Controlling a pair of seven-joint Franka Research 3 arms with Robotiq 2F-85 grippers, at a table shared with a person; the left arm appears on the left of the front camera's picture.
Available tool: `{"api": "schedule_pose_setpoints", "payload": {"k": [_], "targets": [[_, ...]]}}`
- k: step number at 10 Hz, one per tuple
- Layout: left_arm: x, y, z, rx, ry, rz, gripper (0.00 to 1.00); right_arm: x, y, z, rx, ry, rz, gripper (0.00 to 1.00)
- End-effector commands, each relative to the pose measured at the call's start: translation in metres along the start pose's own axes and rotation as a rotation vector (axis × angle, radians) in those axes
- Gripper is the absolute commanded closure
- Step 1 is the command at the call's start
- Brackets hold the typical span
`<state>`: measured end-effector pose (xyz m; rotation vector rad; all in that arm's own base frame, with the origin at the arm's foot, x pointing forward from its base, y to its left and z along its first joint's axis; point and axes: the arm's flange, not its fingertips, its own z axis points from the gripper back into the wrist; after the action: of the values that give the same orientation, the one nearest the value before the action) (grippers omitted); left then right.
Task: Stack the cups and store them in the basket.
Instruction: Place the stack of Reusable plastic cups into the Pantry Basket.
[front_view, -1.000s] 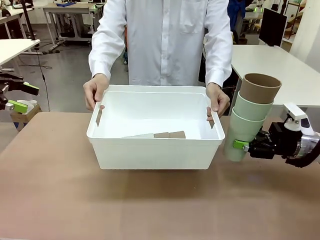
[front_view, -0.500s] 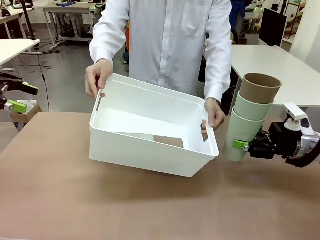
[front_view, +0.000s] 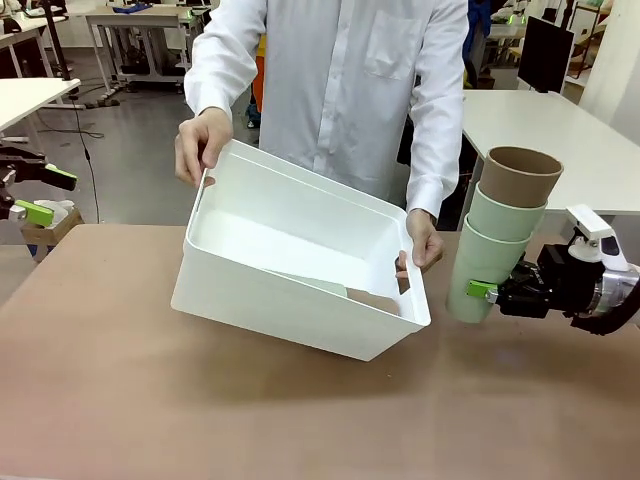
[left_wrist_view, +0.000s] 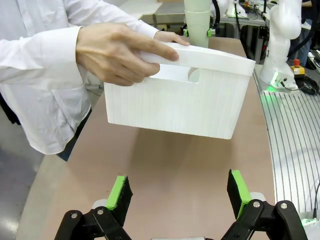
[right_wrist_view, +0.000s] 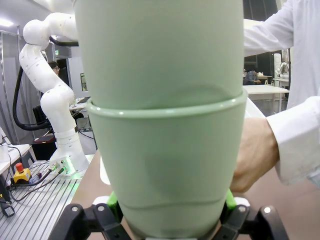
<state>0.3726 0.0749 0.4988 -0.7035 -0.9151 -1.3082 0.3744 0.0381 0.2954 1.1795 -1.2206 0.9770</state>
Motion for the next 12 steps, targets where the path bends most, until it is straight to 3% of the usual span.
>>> {"api": "schedule_pose_setpoints", "payload": {"k": [1, 2, 3, 7, 9, 12], "targets": [[0.002, 0.001, 0.003, -0.003, 0.010, 0.011, 0.00, 0.006, 0.000, -0.001, -0.003, -0.005, 0.014, 0.15], [0.002, 0.001, 0.003, -0.003, 0.010, 0.011, 0.00, 0.000, 0.000, 0.000, 0.000, 0.000, 0.000, 0.15], [0.002, 0.001, 0.003, -0.003, 0.010, 0.011, 0.00, 0.019, 0.013, -0.001, -0.022, -0.001, -0.001, 0.15], [0.002, 0.001, 0.003, -0.003, 0.010, 0.011, 0.00, 0.121, 0.067, -0.012, -0.141, 0.157, 0.014, 0.15], [0.002, 0.001, 0.003, -0.003, 0.010, 0.011, 0.00, 0.160, 0.081, -0.038, -0.214, 0.242, 0.020, 0.15], [0.002, 0.001, 0.003, -0.003, 0.010, 0.011, 0.00, 0.188, 0.064, -0.101, -0.323, 0.461, 0.027, 0.15]]}}
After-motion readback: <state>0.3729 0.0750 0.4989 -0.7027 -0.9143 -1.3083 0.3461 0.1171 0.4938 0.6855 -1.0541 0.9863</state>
